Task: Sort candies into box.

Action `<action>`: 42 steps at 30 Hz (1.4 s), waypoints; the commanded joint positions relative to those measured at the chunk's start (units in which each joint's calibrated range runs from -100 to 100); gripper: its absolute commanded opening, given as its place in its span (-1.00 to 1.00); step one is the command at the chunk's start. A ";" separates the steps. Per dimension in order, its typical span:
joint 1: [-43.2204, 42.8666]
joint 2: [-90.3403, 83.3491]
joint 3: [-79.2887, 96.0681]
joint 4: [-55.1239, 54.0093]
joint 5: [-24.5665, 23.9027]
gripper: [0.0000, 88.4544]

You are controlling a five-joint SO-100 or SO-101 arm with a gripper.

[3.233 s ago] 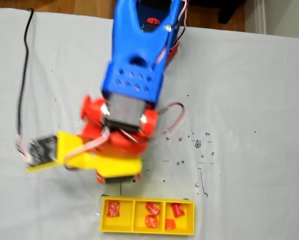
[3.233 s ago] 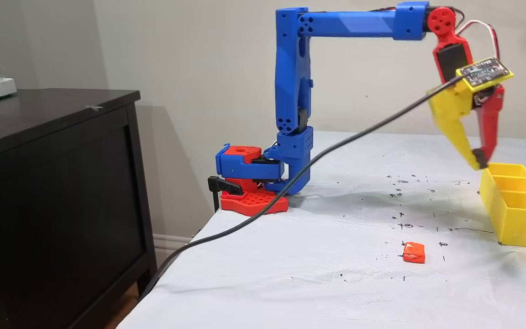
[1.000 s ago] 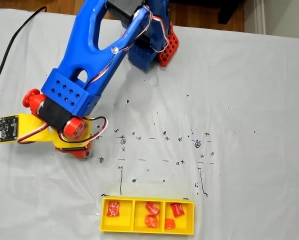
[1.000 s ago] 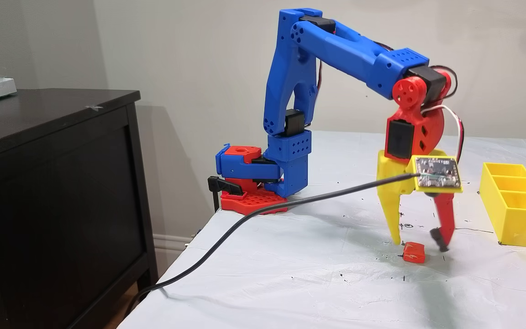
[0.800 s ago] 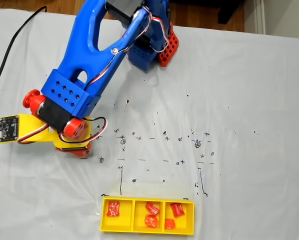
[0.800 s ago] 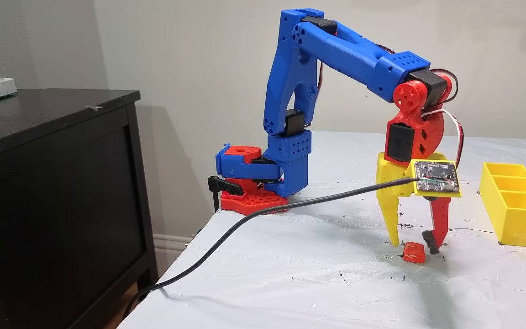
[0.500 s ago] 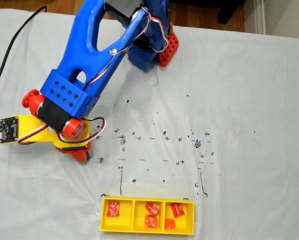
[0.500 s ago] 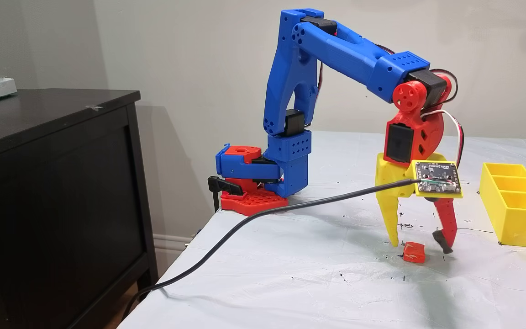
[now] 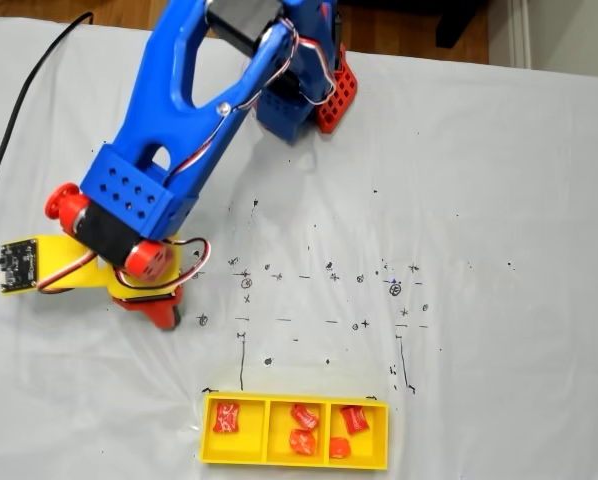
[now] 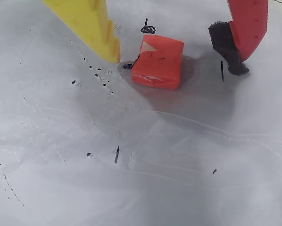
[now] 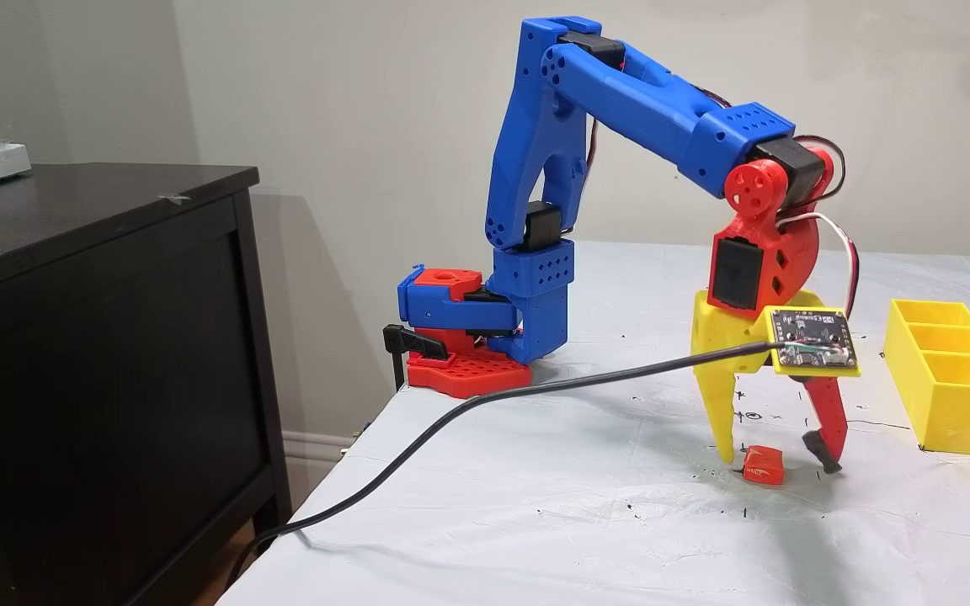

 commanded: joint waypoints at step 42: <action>-11.50 -22.45 -5.98 -6.08 -14.51 -1.00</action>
